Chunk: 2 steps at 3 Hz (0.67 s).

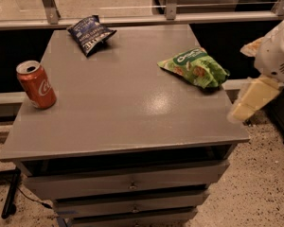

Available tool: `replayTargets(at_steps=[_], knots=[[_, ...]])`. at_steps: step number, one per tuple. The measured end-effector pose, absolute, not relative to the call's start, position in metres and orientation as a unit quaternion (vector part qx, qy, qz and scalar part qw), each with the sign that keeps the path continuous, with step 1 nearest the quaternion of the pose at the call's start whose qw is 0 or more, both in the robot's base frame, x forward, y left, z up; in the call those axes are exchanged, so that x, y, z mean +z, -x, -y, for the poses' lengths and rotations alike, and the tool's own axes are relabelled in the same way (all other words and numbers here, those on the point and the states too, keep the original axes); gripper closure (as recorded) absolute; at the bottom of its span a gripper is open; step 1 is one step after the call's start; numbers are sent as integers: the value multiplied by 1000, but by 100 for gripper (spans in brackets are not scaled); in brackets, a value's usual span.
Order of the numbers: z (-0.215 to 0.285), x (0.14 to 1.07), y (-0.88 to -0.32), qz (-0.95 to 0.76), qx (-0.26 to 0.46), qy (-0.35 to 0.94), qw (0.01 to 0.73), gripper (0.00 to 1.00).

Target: Move green rice chip bag near coke can

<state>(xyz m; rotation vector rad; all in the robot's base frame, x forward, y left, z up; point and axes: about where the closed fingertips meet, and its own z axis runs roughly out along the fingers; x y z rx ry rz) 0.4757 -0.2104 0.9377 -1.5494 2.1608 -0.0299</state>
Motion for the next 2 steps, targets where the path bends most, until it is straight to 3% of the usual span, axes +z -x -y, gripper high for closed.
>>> replayTargets(at_steps=[2], knots=[[204,899,-571,-795,7,490,358,0]])
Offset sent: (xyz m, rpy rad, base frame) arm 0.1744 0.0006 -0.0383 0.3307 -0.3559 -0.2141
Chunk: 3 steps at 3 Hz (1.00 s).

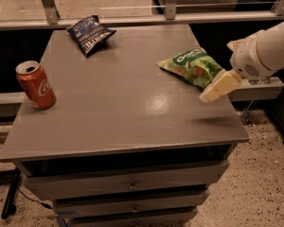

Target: Move green rice chip bag near coke can

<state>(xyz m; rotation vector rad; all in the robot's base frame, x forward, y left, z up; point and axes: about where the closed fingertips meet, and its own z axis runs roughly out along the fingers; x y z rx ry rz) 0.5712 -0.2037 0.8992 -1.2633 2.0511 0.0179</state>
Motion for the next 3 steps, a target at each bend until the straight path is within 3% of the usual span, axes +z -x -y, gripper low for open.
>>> replayTargets(at_steps=[1,2,3], knots=[[200,897,-617,-793,6,448,413,0],[196,889,-648,-803,25,402,439,17],[194,877,-663,-818,49,362,445,42]])
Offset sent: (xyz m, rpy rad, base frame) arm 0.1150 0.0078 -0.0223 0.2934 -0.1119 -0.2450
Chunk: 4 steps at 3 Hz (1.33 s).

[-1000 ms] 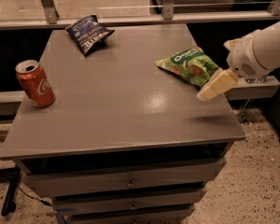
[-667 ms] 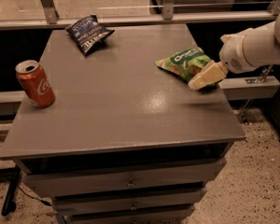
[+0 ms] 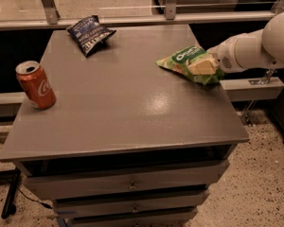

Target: Move green rice chip bag near coke can

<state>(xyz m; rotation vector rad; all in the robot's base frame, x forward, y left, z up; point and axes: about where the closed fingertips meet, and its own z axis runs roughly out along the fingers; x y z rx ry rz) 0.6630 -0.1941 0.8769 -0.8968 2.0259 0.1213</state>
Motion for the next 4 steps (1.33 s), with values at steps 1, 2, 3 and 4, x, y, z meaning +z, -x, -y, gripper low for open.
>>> replayTargets(at_steps=[1,2,3,4], knots=[[187,872,-667,-820,71,352,445,72],[158,873,-661,-805,123,371,446,95],[105,890,-651,-770,187,400,460,100],[45,914,-639,-730,240,428,475,100]])
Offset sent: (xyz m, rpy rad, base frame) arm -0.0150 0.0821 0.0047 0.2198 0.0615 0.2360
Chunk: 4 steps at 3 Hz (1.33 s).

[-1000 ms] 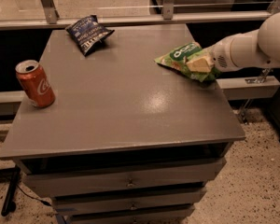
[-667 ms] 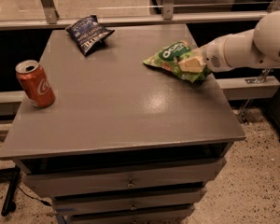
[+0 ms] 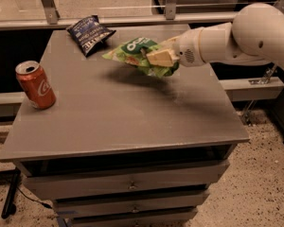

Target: Move green rice chip bag near coke can

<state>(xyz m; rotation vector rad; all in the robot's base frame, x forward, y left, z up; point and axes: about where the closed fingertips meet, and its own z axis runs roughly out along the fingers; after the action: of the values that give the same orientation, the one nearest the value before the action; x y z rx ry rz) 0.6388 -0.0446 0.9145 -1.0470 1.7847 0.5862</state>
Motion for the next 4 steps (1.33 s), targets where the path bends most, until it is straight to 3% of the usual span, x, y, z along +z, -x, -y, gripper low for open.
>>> replayTargets(at_steps=[2,4], knots=[[-56,935,-599,-670,273,506,470,100],[-115,919,-580,-643,268,555,455,100]])
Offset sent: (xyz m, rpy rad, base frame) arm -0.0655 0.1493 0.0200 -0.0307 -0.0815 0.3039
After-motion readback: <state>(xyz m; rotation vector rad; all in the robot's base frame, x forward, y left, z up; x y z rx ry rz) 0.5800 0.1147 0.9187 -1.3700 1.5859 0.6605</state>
